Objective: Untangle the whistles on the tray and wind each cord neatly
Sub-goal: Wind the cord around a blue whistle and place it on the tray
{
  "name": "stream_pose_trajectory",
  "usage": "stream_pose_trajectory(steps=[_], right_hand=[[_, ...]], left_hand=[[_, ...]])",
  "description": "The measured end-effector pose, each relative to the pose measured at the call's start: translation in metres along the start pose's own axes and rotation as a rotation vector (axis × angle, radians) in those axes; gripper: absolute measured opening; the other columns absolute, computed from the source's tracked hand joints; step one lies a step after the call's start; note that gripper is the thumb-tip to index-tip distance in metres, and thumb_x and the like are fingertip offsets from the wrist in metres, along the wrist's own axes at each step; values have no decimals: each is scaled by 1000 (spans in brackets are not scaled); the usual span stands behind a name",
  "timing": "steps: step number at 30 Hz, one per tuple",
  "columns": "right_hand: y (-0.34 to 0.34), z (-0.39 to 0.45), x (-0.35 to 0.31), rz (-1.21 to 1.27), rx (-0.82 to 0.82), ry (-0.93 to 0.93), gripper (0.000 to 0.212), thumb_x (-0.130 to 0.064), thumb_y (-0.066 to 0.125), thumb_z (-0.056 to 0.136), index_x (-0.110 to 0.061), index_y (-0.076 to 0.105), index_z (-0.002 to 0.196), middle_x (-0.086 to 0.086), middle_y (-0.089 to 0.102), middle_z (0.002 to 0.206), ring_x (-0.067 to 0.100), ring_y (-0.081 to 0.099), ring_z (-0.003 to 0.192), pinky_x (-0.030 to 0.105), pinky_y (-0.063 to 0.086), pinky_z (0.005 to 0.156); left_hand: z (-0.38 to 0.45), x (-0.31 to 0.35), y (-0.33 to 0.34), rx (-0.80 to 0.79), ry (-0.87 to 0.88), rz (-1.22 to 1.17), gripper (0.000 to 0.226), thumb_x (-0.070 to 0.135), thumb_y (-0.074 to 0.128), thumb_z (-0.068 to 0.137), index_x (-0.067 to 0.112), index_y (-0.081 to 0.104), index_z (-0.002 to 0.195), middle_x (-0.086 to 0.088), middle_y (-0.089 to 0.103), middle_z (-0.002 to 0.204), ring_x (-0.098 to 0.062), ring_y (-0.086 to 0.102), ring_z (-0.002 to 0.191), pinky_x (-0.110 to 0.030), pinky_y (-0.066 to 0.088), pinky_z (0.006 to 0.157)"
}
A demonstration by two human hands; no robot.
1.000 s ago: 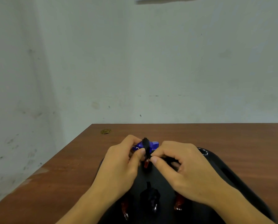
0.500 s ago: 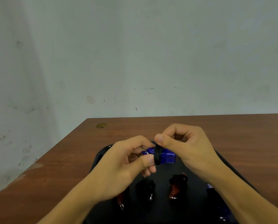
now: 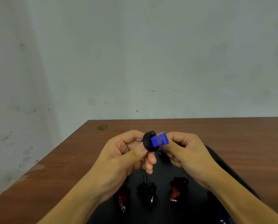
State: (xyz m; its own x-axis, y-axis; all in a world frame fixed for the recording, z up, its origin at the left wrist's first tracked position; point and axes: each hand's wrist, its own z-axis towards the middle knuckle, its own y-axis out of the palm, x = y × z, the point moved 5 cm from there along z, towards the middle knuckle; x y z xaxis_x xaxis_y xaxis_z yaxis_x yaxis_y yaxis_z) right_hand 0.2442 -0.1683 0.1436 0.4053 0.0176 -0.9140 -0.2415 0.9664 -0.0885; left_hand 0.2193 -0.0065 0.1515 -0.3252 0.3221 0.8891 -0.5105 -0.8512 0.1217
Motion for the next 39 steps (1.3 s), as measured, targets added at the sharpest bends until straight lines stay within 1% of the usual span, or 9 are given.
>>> stream_pose_trajectory(steps=[2,6,9,13,17,21,26,32,39], right_hand=[[2,-2,-2,-31,-14,-17,30,-42,65,82,-14,74,76,-1,50,57,7,35,45,18,29,45],[3,-2,-4,-228,5,-88,16,-26,66,93,-25,74,79,-12,61,59,1,50,51,12,41,54],[2,-4,-4,-377,59,-139,14,-26,67,92,-33,74,82,-7,69,74,21,60,69,23,49,63],[-3,-4,-9,-428,168,-197,15,-23,67,90,-32,74,80,-10,67,76,12,57,67,21,47,61],[-4,-5,-10,-507,211,-209,13,-29,64,87,-32,71,76,-17,65,74,3,53,63,13,42,60],[1,-6,-13,-591,147,-257,16,-30,64,87,-26,67,71,-7,61,71,9,53,61,13,40,57],[10,-9,-27,-740,121,-472,12,-20,70,88,-27,69,79,-14,56,75,16,56,67,10,38,60],[4,-8,-22,-623,161,-376,10,-21,75,84,-30,72,81,-11,60,79,18,58,71,10,40,58],[2,-6,-16,-534,163,-275,16,-18,74,83,-33,68,82,-13,62,81,9,58,69,10,42,58]], left_hand=[[1,-1,-3,53,-3,-32,20,12,60,89,2,71,102,-16,64,72,-22,58,61,-30,53,61],[2,0,-13,171,8,-36,21,15,62,88,4,71,103,-15,63,72,-19,57,58,-28,54,59],[2,1,-20,255,13,2,22,16,65,90,2,67,107,-14,64,72,-18,56,57,-27,54,57],[2,1,-23,314,11,98,34,20,60,83,2,64,111,-11,65,71,-16,55,57,-28,52,55],[2,-1,-26,362,18,245,20,16,57,93,9,66,109,-7,67,69,-15,56,57,-26,51,52],[2,-3,-25,410,35,349,15,9,54,99,13,66,104,-4,67,65,-15,57,55,-25,51,50],[1,-5,-29,457,41,453,14,12,54,99,17,66,103,-2,69,68,-14,58,58,-26,52,52],[0,-3,-26,494,80,520,12,19,61,95,16,68,104,-1,74,84,-11,67,69,-29,57,55],[-1,-1,-24,507,84,276,26,22,70,81,6,70,102,-10,77,94,-34,73,76,-36,60,67]])
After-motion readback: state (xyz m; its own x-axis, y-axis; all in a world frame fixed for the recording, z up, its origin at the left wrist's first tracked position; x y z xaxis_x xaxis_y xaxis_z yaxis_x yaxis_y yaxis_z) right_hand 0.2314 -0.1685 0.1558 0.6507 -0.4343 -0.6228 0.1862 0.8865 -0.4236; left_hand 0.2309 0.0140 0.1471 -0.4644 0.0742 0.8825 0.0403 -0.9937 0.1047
